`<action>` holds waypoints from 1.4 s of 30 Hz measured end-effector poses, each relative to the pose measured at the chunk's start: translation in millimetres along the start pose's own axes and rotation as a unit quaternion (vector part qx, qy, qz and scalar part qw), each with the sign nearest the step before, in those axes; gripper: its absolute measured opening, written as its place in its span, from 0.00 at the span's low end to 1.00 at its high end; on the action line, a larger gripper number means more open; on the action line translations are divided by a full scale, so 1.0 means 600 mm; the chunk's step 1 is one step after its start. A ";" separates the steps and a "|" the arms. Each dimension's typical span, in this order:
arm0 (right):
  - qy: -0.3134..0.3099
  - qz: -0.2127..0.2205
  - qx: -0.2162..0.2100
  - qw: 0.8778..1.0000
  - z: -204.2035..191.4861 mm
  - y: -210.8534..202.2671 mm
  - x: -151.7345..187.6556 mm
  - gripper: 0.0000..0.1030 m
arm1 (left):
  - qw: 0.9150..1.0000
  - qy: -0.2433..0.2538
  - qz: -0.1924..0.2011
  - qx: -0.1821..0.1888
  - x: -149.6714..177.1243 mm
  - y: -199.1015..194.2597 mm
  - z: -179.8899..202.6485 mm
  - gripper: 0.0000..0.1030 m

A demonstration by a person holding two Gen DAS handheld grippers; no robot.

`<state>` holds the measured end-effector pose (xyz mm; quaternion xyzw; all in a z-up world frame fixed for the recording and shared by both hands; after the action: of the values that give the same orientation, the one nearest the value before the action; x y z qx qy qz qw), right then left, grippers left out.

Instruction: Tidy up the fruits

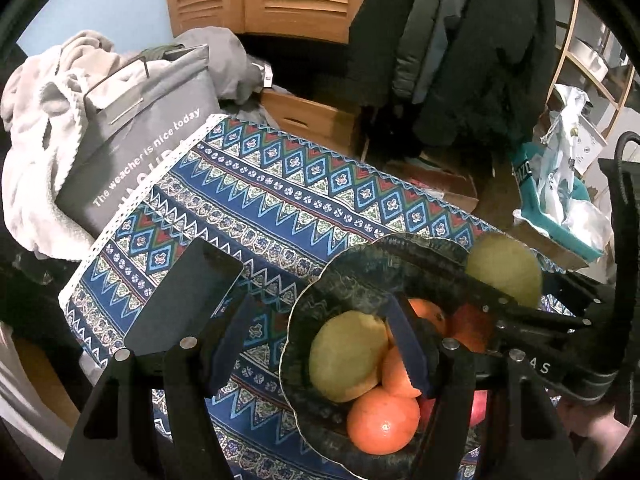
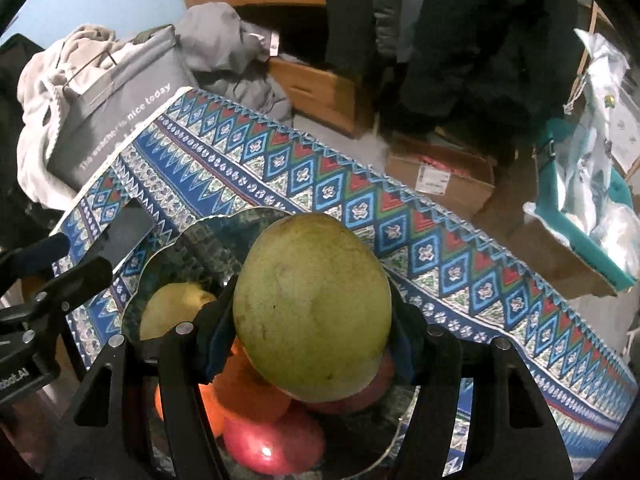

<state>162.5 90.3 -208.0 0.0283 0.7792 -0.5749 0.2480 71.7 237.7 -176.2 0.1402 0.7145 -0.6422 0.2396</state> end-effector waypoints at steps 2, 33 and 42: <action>0.004 0.007 -0.006 1.000 0.001 -0.003 -0.002 0.64 | 1.000 0.000 0.000 0.001 0.000 0.000 0.000 0.68; 0.051 0.153 0.066 0.985 0.050 -0.246 0.003 0.82 | 0.995 0.056 0.078 0.030 -0.029 -0.140 0.074 0.72; 0.068 0.210 0.095 0.971 0.074 -0.347 0.027 0.82 | 0.987 0.085 0.138 0.022 -0.044 -0.226 0.113 0.80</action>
<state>95.6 -24.5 -40.6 0.2536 0.7127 -0.5783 0.3054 36.0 155.4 -51.1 0.2966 0.6915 -0.6047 0.2609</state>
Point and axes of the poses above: each gripper's, at about its wrist camera, not at the fingertips, and y roughly the way its jaws point, z to its right, x to its underside, the point moved 2 cm from there along y, roughly the way its jaws point, and after that the axes turned 13 degrees about y, right-handed, at the moved point
